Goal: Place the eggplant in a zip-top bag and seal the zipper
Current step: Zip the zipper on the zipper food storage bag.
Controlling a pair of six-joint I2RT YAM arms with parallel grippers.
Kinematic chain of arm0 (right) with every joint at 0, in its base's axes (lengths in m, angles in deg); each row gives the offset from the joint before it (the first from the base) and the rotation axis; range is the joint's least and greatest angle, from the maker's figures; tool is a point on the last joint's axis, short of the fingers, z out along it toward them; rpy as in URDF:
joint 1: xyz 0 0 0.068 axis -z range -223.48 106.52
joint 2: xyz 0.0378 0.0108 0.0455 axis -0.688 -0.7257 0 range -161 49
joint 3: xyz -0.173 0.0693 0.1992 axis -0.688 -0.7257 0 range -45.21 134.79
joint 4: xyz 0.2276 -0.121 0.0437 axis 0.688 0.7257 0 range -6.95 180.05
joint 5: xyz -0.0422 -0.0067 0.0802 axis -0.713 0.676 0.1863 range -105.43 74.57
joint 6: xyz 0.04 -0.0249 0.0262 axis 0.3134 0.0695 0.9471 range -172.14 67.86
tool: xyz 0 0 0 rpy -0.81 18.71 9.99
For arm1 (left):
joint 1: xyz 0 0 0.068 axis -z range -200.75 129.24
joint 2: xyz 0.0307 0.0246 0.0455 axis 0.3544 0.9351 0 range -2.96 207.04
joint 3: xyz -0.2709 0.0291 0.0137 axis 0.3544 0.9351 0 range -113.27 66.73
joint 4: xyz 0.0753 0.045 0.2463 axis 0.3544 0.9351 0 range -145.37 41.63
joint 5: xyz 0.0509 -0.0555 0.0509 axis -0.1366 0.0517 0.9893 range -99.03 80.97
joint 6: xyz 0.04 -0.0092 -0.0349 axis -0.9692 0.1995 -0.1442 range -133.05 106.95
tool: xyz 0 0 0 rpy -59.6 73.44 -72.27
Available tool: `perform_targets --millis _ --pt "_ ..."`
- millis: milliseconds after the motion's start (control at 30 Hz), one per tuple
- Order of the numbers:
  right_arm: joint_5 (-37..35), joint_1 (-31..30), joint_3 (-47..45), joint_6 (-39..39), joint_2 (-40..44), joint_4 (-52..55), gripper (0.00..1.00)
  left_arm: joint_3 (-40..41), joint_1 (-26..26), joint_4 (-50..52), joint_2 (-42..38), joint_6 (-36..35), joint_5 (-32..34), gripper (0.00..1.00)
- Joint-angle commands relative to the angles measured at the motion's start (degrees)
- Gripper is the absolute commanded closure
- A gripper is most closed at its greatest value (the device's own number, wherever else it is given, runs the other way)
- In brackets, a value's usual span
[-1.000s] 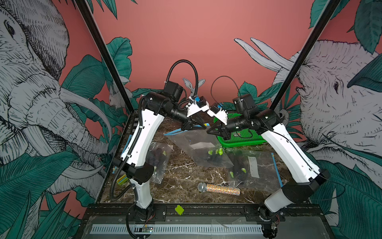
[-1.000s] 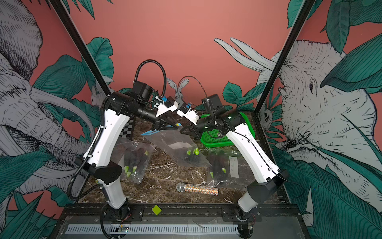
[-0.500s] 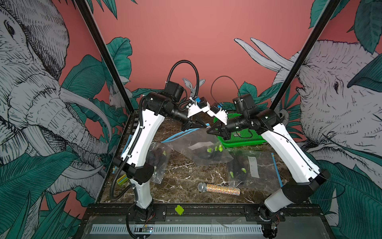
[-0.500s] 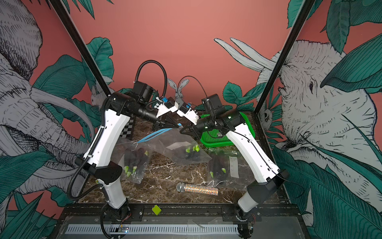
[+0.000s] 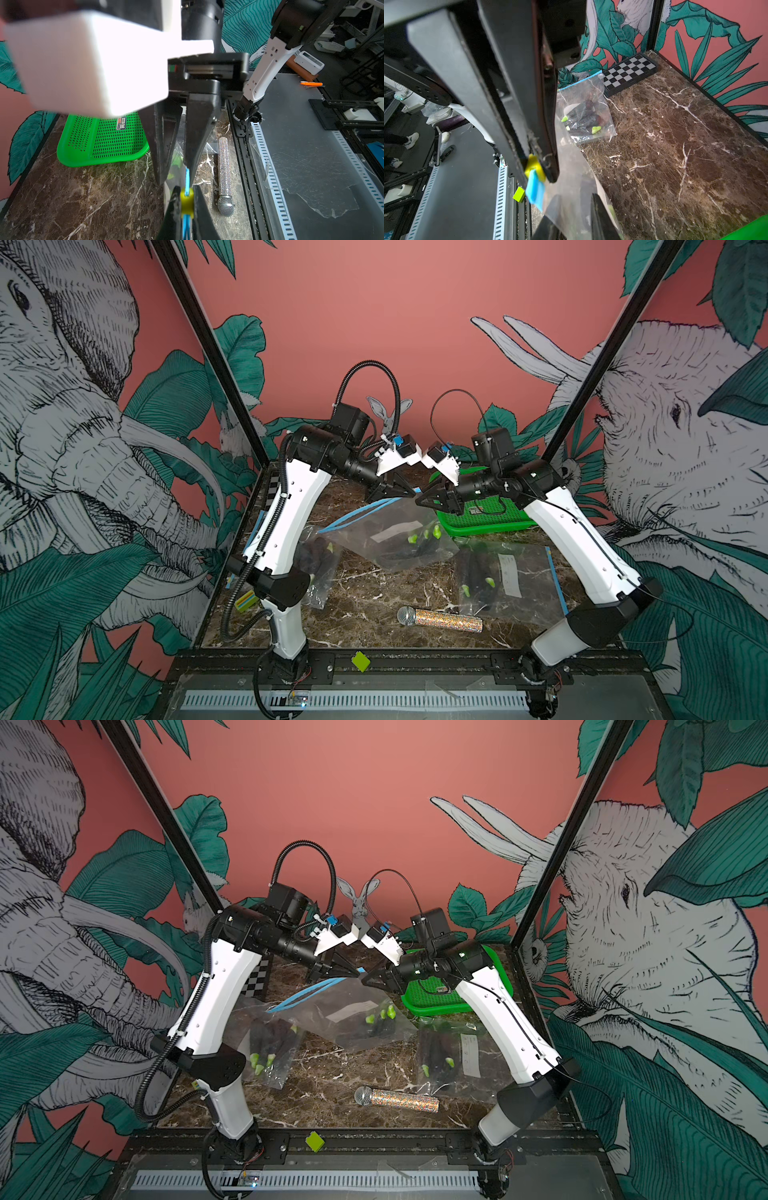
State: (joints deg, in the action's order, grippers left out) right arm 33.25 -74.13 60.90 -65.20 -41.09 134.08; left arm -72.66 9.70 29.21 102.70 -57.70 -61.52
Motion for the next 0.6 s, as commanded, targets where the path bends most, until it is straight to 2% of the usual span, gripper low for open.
perform_targets --millis 0,133,267,333,367,400,567 --pt "3.88 0.24 0.55 0.64 1.58 -3.84 0.72 0.35 0.22 1.82 -2.32 -0.89 -0.42 1.0" --pt "6.45 0.24 0.52 -0.4 1.92 -3.89 0.7 0.35 0.3 1.84 -2.4 -0.88 -0.32 1.0" --pt "6.6 0.24 1.23 -1.19 1.63 -2.69 0.72 0.37 0.3 1.73 -2.35 -0.79 -0.06 1.0" --pt "7.12 0.25 1.3 -1.38 1.49 -2.7 0.81 0.35 0.31 1.65 -2.31 -0.79 -0.04 1.0" --pt "7.42 0.27 1.14 -1.06 1.49 -3.15 0.94 0.33 0.3 1.65 -2.23 -0.79 0.04 1.0" --pt "7.83 0.29 1.0 -0.78 1.45 -3.69 1.0 0.33 0.3 1.62 -2.17 -0.69 0.17 1.0" --pt "8.58 1.24 -1.4 2.34 3.22 -8.64 1.0 0.35 0.24 2.97 -1.82 -0.7 1.91 1.0"
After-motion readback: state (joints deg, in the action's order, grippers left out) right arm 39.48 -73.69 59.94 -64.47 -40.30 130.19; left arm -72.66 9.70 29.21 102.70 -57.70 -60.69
